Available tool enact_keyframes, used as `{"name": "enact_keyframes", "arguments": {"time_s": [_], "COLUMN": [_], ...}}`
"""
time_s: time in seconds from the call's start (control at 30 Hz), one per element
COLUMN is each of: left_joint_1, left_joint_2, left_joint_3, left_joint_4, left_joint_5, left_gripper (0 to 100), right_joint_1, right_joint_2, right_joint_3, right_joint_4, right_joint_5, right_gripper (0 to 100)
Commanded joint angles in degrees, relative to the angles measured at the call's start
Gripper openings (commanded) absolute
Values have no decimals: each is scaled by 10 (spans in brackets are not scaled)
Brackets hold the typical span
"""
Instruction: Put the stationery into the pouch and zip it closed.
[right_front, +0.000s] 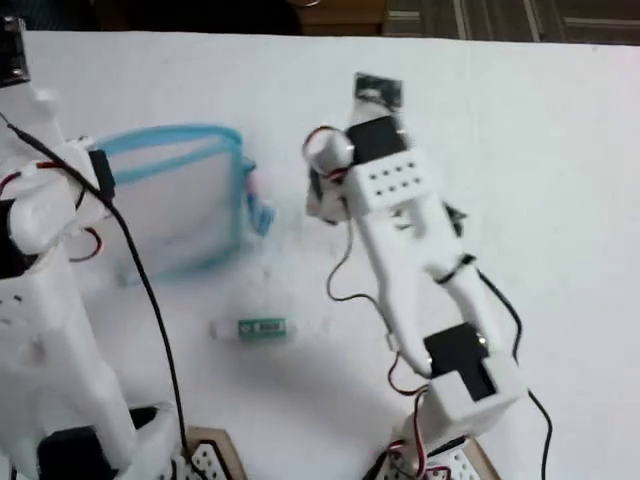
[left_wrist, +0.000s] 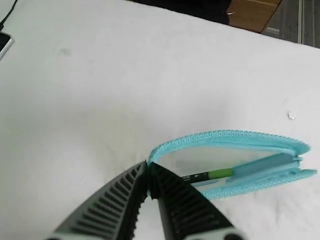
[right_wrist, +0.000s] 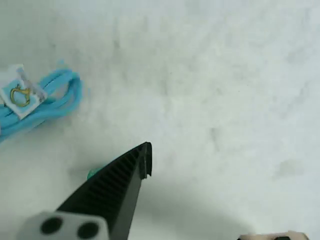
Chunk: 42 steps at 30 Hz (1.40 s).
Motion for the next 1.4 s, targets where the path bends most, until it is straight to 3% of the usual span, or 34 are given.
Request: {"name": "enact_keyframes", "arguments": {"time_s": [0.0, 0.13, 0.3, 0.5, 0.73, 0.83, 1.13, 1.37], "left_joint_1": [1, -3, -40, -95, -135, -167, -173, -172], "left_joint_2": [-1, -1, -7, -2, -6, -6, -4, -4], "left_joint_3": [-59, -94, -64, -26, 8, 9, 9, 9], "left_joint_4": [4, 16, 19, 13, 2, 5, 4, 6], "left_joint_5": [4, 4, 4, 0, 4, 3, 4, 4], "left_gripper": [22, 22, 22, 23, 23, 23, 23, 23], "right_joint_1": [33, 46, 5, -54, -137, -171, -302, -319], "right_joint_2": [-46, -51, -51, -51, -51, -51, -51, -42], "right_joint_3": [-20, -17, 25, 98, 194, 237, 316, 334], "right_joint_4": [9, 9, 12, 10, 9, 9, -42, -121], "right_joint_5": [20, 22, 47, 362, 682, 783, 812, 811], "right_gripper": [625, 625, 626, 626, 626, 626, 625, 625]}}
